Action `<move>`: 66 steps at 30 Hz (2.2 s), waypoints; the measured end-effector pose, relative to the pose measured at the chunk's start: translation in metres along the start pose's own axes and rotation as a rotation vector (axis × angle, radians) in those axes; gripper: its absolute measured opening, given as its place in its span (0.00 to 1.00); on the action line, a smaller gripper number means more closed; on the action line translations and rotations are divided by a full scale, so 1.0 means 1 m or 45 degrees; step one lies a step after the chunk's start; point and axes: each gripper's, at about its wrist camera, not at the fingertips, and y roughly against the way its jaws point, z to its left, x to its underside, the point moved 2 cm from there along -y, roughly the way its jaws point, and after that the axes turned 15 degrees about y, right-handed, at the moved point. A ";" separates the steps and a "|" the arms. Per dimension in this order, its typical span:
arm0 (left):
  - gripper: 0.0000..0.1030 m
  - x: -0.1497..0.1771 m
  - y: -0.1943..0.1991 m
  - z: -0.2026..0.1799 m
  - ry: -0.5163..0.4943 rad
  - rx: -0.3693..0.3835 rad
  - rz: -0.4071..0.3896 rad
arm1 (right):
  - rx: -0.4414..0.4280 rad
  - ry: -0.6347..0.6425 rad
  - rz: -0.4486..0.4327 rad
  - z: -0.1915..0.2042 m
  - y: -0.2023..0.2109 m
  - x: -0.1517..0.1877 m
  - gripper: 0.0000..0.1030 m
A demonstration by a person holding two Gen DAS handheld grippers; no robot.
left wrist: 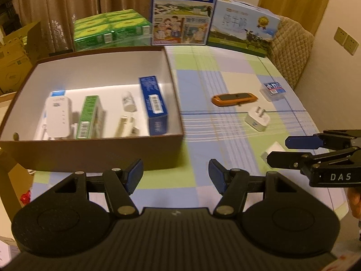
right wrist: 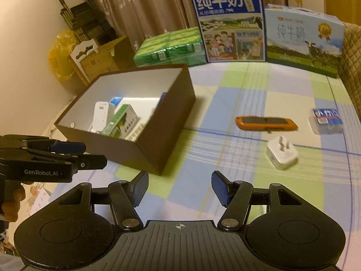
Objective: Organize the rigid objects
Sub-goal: 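Withdraw both tools from the box toward the remaining items, then grasp the white charger plug with the left tool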
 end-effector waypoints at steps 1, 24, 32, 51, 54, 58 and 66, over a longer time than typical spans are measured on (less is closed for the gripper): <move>0.59 0.003 -0.001 -0.006 -0.005 0.007 0.007 | 0.006 0.000 0.006 -0.004 0.003 0.004 0.57; 0.58 0.056 -0.080 -0.145 -0.302 0.205 0.145 | 0.202 -0.220 0.125 -0.113 0.063 0.092 0.57; 0.58 0.061 -0.110 -0.177 -0.495 0.298 0.143 | 0.255 -0.316 0.130 -0.147 0.074 0.111 0.57; 0.58 0.057 -0.185 -0.211 -0.805 0.299 0.225 | 0.317 -0.466 0.162 -0.189 0.076 0.130 0.57; 0.52 0.056 -0.191 -0.212 -0.799 0.305 0.243 | 0.321 -0.473 0.168 -0.192 0.074 0.131 0.57; 0.44 0.056 -0.195 -0.213 -0.793 0.319 0.263 | 0.319 -0.474 0.176 -0.195 0.071 0.130 0.57; 0.35 0.054 -0.187 -0.198 -0.671 0.290 0.221 | 0.296 -0.443 0.174 -0.201 0.060 0.124 0.57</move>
